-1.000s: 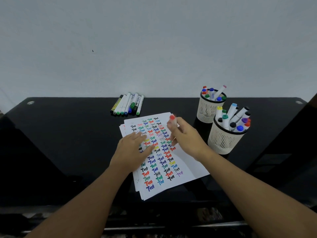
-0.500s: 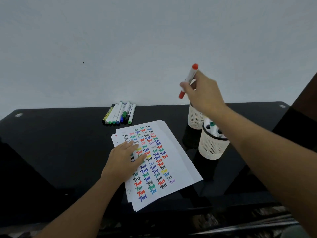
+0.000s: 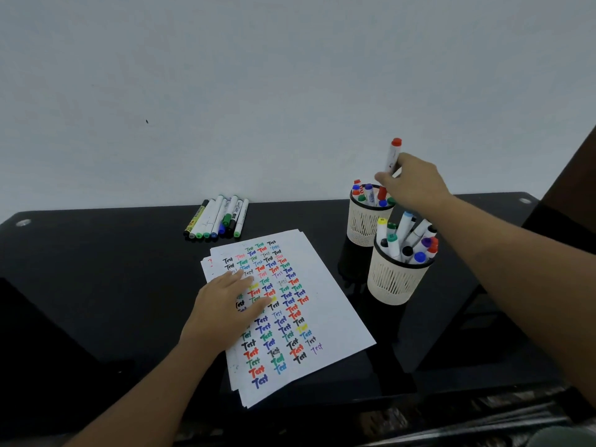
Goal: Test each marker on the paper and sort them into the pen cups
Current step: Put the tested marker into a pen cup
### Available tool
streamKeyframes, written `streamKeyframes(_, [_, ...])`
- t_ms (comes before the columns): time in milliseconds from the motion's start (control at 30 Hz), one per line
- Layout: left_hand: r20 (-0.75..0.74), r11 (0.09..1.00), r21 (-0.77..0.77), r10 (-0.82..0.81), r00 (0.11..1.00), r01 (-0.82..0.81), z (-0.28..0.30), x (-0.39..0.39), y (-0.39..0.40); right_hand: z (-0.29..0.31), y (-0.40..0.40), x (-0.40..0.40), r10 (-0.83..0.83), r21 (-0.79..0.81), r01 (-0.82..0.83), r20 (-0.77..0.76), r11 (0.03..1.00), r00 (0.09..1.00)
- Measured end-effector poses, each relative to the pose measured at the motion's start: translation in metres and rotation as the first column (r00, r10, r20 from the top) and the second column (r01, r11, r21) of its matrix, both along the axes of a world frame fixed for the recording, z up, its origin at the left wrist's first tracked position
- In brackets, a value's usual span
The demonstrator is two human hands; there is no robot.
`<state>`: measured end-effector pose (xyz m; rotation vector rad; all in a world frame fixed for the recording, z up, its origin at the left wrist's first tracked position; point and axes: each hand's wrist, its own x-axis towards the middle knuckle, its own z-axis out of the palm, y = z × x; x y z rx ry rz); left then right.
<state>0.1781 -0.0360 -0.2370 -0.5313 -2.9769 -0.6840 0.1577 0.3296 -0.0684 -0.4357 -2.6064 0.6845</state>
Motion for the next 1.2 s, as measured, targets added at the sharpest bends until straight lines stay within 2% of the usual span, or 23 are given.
streamKeyframes(167, [-0.006,1.0,-0.013,0.004,1.0,-0.004,0.0,0.0,0.001,0.0,0.0,-0.005,0.001,-0.089,-0.008,-0.07,0.996,0.998])
streamKeyframes(333, [-0.002,1.0,-0.001,0.011,1.0,-0.011,-0.002,-0.001,0.0,-0.006,0.003,-0.01,0.016,-0.058,-0.009,0.128,0.998,0.992])
streamKeyframes(400, [0.003,1.0,-0.002,0.013,1.0,-0.013,-0.001,-0.001,0.0,-0.008,0.004,-0.01,0.036,-0.07,-0.026,0.153,0.997,0.988])
streamKeyframes(567, [0.001,1.0,0.012,0.016,1.0,-0.016,-0.001,-0.001,0.0,-0.01,0.006,-0.008,0.008,-0.059,-0.007,0.026,0.998,1.0])
streamKeyframes(700, [0.002,1.0,0.007,0.013,1.0,-0.013,0.0,0.0,0.001,-0.012,0.007,-0.009,0.032,-0.002,-0.032,0.077,0.999,0.997])
streamKeyframes(867, [-0.023,0.999,-0.008,0.041,0.999,-0.041,-0.002,-0.001,-0.001,-0.002,-0.008,-0.01,0.066,0.076,-0.067,0.01,0.995,0.998])
streamKeyframes(967, [-0.007,0.995,-0.061,0.081,0.997,-0.081,-0.002,-0.001,-0.001,0.006,-0.035,-0.012,0.142,0.088,-0.14,-0.019,0.986,0.99])
streamKeyframes(1067, [0.018,0.99,-0.101,0.106,0.994,-0.104,0.0,-0.001,0.001,0.007,-0.071,-0.016,0.281,0.11,-0.282,0.018,0.953,0.959])
streamKeyframes(1200, [0.076,0.988,-0.118,0.111,0.991,-0.102,0.002,-0.001,0.002,-0.015,-0.122,-0.034,0.457,0.221,-0.507,0.244,0.833,0.856])
